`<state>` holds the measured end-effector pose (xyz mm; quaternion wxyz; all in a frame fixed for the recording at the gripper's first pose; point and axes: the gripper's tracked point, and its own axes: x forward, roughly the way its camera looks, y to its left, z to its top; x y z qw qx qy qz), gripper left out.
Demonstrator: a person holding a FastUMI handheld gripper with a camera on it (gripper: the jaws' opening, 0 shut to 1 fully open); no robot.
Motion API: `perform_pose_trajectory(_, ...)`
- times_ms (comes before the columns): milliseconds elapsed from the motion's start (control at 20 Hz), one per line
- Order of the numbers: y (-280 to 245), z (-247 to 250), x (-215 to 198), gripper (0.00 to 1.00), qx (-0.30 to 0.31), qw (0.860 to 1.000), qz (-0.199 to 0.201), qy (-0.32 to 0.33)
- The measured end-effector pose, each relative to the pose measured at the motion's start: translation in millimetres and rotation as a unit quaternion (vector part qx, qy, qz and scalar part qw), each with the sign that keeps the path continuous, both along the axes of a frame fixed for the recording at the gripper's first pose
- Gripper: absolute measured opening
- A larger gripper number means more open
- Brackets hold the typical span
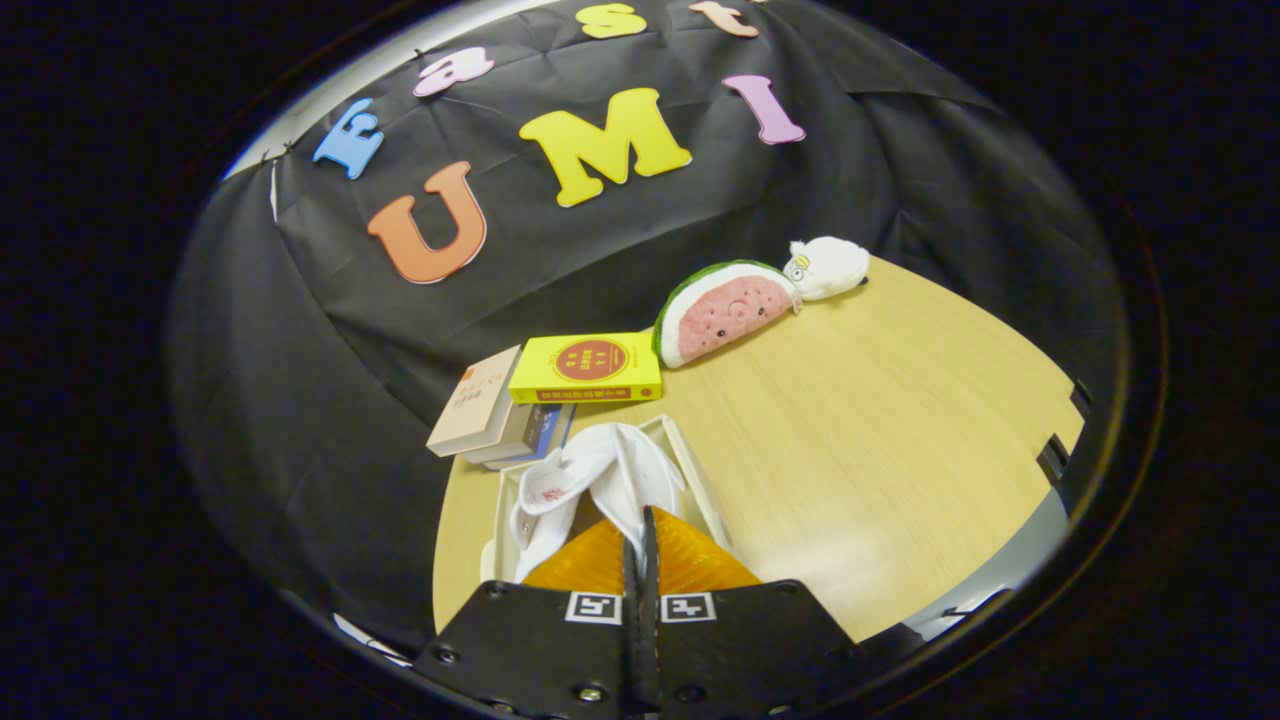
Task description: Open the storage box then place both shoes into the box .Put the left shoe in first, then the right shoe, with the right side of both shoes facing outward in a uniform manner.
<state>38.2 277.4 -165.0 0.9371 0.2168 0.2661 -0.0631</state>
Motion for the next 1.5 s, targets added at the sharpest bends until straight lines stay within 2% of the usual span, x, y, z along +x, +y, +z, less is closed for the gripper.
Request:
perform_pose_trajectory(150,-3.0,-12.3,2.2,0.00,-0.019,1.000,-0.013,-0.015)
perform_pose_trajectory(350,2.0,-26.3,7.2,0.00,-0.081,0.996,-0.005,-0.041)
perform_pose_trajectory(600,3.5,-35.1,6.3,0.00,-0.110,0.992,-0.012,-0.054)
perform_pose_trajectory(650,9.5,-38.7,6.8,0.00,-0.108,0.993,-0.001,-0.056)
perform_pose_trajectory(750,15.1,-56.3,5.1,0.14,-0.102,0.994,0.018,-0.038)
perform_pose_trajectory(900,3.9,-44.0,-1.4,0.84,-0.099,0.994,0.019,-0.045)
perform_pose_trajectory(950,4.2,-43.8,-3.0,0.88,-0.103,0.994,0.021,-0.044)
perform_pose_trajectory(1100,-5.7,-32.7,-7.9,0.88,-0.105,0.993,0.029,-0.044)
perform_pose_trajectory(1300,-28.4,4.0,-15.9,0.95,-0.120,0.989,0.036,-0.077)
perform_pose_trajectory(1500,-57.9,46.3,-22.5,0.96,-0.145,0.982,0.038,-0.115)
